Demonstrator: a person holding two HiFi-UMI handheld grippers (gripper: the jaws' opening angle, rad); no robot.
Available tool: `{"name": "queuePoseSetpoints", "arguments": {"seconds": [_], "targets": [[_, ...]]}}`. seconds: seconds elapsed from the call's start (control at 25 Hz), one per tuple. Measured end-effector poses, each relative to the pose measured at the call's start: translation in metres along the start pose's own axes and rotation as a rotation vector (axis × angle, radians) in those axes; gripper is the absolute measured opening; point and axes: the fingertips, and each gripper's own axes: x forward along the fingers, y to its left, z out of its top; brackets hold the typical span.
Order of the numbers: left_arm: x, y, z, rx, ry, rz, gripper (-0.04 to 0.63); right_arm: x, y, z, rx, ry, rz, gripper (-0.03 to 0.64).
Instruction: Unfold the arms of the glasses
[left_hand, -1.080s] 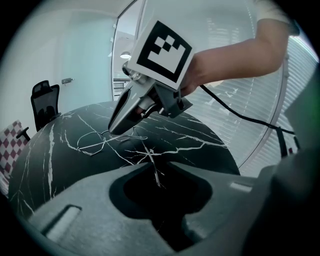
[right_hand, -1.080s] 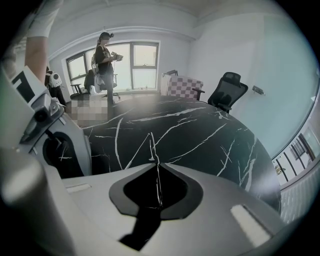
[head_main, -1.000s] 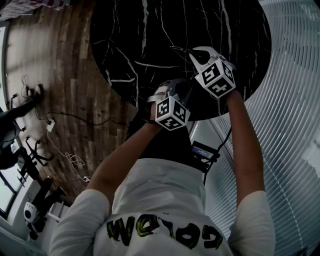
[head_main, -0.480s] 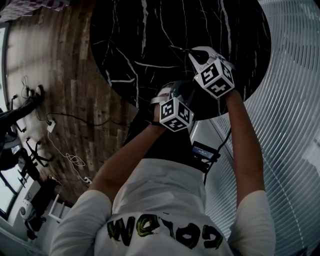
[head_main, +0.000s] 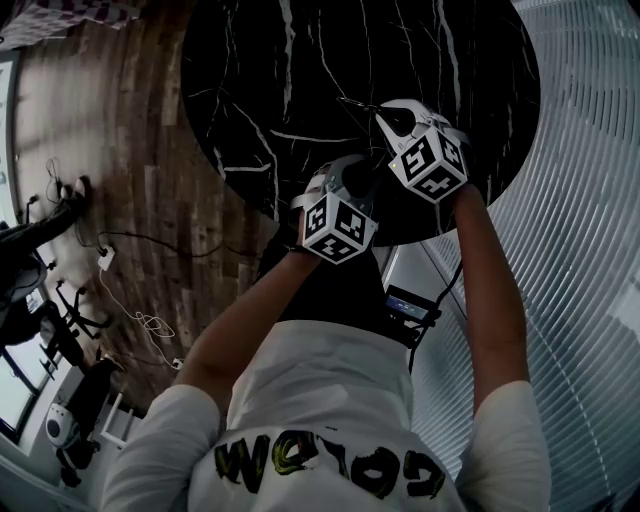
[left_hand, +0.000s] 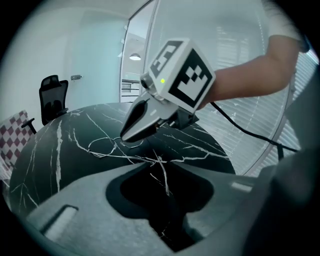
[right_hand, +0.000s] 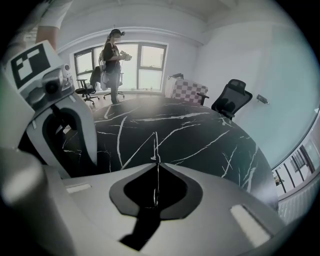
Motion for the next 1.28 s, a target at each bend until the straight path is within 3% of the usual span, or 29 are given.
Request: {"name": "queuePoseSetpoints", "arguments": {"seconds": [0.2,0.36,0.48,0.64,1.28], "targets": [[-0.009,0.037,0.012,-0.133,-0.027,0.052,0.097,0.001,0.0,0.001,-0.008,-0.002,0.001,0.014],[0.001,0.061,0.003,-0.241,0.029,0.088,0.123,0.002,0.0,0.002,-0.009,-0.005,-0.004,0.014],[0.009,0.07,-0.005,-0.327,0.062,0.088,0.126,0.002,0.0,0.002,-0.011,-0.007,-0.006,0.014],[0.016,0.071,-0.003,-0.443,0.041,0.06,0.126,0.003,0.0,0.002,-0.008,-0.01,-0.008,0.014],[0.024,0.075,0.015,-0.635,-0.036,0.008,0.14,0.002,0.003,0.003,-0.029,-0.018,-0.004,0.012]]}}
